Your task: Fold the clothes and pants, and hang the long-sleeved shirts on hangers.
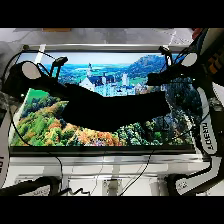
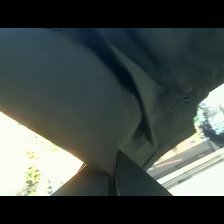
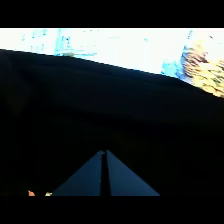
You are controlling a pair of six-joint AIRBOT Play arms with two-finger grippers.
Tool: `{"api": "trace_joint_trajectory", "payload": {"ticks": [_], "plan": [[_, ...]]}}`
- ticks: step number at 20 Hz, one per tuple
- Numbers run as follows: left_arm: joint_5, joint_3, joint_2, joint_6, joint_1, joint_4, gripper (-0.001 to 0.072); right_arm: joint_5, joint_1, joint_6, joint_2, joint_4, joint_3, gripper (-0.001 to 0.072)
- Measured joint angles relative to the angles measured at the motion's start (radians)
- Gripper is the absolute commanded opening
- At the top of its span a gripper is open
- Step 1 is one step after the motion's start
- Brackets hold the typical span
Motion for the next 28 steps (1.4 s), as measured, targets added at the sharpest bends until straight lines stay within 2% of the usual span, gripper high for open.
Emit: {"api": "trace_joint_trajectory", "payload": {"ticks": [7, 16, 21, 28], "plan": [[-0.056, 0.126, 0.0, -0.052, -0.073, 0.196, 0.0004, -0.039, 0.034, -0.001, 0.0, -0.002, -0.006, 0.0018], [-0.045, 0.16, -0.069, -0.069, -0.307, 0.498, 0.0004, -0.044, 0.064, -0.001, 0.0, -0.013, -0.007, 0.0018], [-0.034, 0.233, -0.08, -0.088, -0.346, 0.572, 0.0005, -0.045, 0.068, 0.0, -0.018, -0.062, -0.008, 0.0018], [0.009, 0.365, -0.088, -0.092, -0.407, 0.591, 0.0005, -0.045, 0.069, 0.0, -0.048, -0.077, -0.009, 0.0018]]}}
